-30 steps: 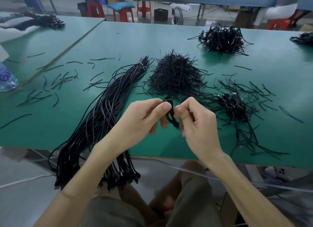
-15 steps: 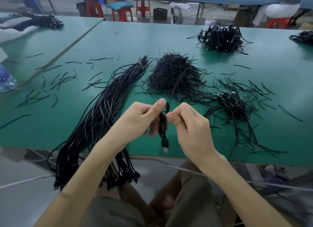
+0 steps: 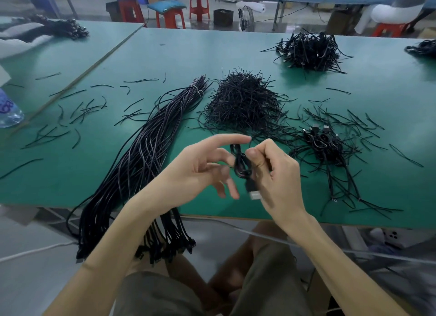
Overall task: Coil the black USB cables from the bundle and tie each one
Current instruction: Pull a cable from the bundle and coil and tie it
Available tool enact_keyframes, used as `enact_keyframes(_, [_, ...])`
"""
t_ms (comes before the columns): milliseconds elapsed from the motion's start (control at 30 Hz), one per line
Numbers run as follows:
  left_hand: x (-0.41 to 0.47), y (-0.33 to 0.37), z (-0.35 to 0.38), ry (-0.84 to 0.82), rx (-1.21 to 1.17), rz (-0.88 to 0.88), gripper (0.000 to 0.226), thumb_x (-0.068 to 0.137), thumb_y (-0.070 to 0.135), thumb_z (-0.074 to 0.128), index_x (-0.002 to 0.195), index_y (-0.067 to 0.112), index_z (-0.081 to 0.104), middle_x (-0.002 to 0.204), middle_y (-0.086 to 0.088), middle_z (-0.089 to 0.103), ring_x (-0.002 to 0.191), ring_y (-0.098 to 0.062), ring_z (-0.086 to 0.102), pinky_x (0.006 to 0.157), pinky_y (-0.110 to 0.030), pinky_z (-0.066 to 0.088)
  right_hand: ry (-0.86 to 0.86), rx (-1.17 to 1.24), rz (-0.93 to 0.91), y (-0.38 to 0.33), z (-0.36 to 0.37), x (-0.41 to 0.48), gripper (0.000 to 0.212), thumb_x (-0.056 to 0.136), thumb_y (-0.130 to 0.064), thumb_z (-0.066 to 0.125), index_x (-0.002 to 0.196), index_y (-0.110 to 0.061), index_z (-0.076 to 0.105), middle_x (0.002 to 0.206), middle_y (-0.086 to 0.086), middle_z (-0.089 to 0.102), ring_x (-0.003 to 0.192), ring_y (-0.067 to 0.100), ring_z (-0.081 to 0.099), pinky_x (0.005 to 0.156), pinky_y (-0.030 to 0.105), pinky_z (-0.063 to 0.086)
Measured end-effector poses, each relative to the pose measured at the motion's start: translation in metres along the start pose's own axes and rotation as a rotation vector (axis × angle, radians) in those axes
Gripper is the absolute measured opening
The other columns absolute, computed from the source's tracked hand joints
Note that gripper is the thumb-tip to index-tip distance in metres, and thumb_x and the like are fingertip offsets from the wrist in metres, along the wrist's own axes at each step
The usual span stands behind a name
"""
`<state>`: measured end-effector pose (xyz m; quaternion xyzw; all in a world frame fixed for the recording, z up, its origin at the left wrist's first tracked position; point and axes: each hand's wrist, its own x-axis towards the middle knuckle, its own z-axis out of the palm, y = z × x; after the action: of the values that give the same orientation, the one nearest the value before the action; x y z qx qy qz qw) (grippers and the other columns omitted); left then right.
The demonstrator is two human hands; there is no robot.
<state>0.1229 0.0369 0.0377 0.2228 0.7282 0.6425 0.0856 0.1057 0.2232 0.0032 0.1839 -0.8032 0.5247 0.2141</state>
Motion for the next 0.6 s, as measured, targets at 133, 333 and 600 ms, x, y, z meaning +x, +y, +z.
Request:
enact_keyframes(133, [0.002, -0.002, 0.003, 0.066, 0.207, 0.015, 0.052, 0.088, -0.006, 0.072, 0.135, 0.013, 0.061, 0.087, 0.001, 0.064, 0.071, -0.021, 0.068, 0.065, -0.041, 0.05, -0.019, 0.086, 0.059, 0.0, 0.002, -0.002, 0.033, 0.103, -0.011, 0.056, 0.074, 0.004, 0.049, 0.06, 0.001, 0.049, 0.053, 0.005, 0.043, 0.055, 0.013, 0.033])
enact_keyframes(333, [0.01, -0.004, 0.013, 0.288, 0.434, 0.011, 0.015, 0.086, 0.041, 0.069, 0.084, 0.026, 0.066, 0.076, 0.012, 0.057, 0.061, -0.003, 0.047, 0.061, -0.017, 0.037, -0.044, 0.019, 0.045, 0.002, 0.003, -0.005, 0.025, 0.103, -0.009, 0.054, 0.078, -0.004, 0.051, 0.059, -0.008, 0.051, 0.053, 0.015, 0.045, 0.053, 0.023, 0.036])
enact_keyframes(600, [0.014, -0.005, 0.008, 0.27, 0.484, -0.054, 0.055, 0.104, 0.046, 0.047, 0.063, 0.01, 0.051, 0.047, 0.009, 0.052, 0.044, -0.008, 0.042, 0.049, -0.024, 0.036, -0.057, 0.12, 0.102, -0.006, 0.007, -0.004, 0.03, 0.104, -0.03, 0.053, 0.077, -0.019, 0.054, 0.053, -0.005, 0.053, 0.045, 0.018, 0.047, 0.048, 0.032, 0.042])
